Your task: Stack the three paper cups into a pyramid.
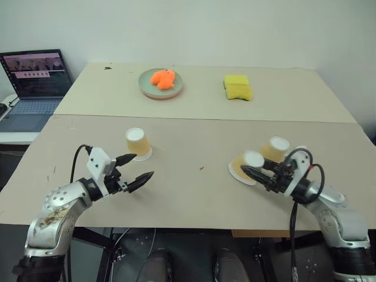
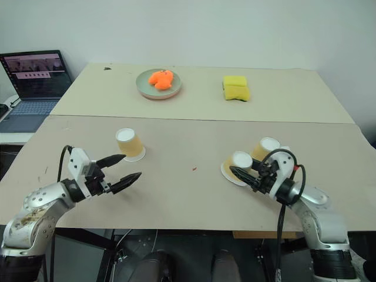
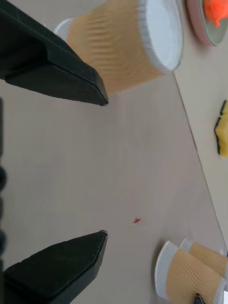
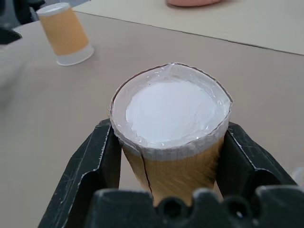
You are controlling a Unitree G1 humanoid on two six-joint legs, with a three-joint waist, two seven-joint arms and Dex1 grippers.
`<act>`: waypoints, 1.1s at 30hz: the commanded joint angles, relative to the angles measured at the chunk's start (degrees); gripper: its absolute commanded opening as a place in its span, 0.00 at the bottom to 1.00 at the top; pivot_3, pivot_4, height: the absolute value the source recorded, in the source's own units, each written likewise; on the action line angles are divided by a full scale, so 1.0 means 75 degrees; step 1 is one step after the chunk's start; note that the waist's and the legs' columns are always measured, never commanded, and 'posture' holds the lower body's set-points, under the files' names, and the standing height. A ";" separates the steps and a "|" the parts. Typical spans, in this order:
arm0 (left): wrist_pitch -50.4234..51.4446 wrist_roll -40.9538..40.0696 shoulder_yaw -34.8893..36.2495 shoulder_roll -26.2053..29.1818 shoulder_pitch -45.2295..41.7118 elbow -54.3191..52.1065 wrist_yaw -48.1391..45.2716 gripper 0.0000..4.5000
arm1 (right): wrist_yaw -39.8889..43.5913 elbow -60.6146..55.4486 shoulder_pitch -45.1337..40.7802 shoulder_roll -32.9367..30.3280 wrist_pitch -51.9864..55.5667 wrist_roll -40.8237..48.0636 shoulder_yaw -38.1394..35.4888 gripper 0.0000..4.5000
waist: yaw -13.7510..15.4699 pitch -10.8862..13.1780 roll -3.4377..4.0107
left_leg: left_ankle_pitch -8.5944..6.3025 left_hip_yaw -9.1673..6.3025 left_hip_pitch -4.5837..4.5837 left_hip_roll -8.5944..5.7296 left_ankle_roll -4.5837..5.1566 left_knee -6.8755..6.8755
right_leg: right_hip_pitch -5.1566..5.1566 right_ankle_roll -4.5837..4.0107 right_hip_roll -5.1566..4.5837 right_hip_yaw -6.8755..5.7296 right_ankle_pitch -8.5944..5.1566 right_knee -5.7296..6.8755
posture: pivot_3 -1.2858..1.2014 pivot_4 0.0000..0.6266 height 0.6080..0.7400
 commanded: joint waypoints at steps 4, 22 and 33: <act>-0.0211 -0.0004 0.0313 -0.0095 0.0187 -0.0322 0.0324 1.00 | 0.1112 0.1293 -0.2316 0.0841 -0.0329 -0.0494 0.1483 0.56 | -0.0078 0.0015 0.0009 | 0.0003 -0.0004 0.0005 0.0000 -0.0006 -0.0005 | -0.0002 -0.0009 0.0001 -0.0005 0.0006 0.0001 | 0.52 0.24 0.49; -0.0192 -0.0114 0.0527 -0.0289 0.0721 -0.1060 0.0897 1.00 | 0.2625 0.5052 -0.4478 0.2281 -0.2116 -0.1850 0.2283 0.56 | -0.0191 0.0032 0.0020 | 0.0031 -0.0011 -0.0015 -0.0006 -0.0054 -0.0008 | -0.0023 -0.0010 -0.0002 -0.0018 0.0005 0.0015 | 0.52 0.24 0.49; -0.0271 -0.0029 0.0210 -0.0279 0.0123 -0.0518 0.0690 1.00 | 0.2599 0.4605 -0.4602 0.2031 -0.0873 -0.1444 0.1575 0.93 | -0.0139 0.0036 0.0023 | 0.0055 -0.0006 -0.0076 -0.0012 -0.0096 -0.0012 | -0.0101 -0.0012 -0.0008 -0.0011 0.0005 0.0036 | 0.52 0.24 0.49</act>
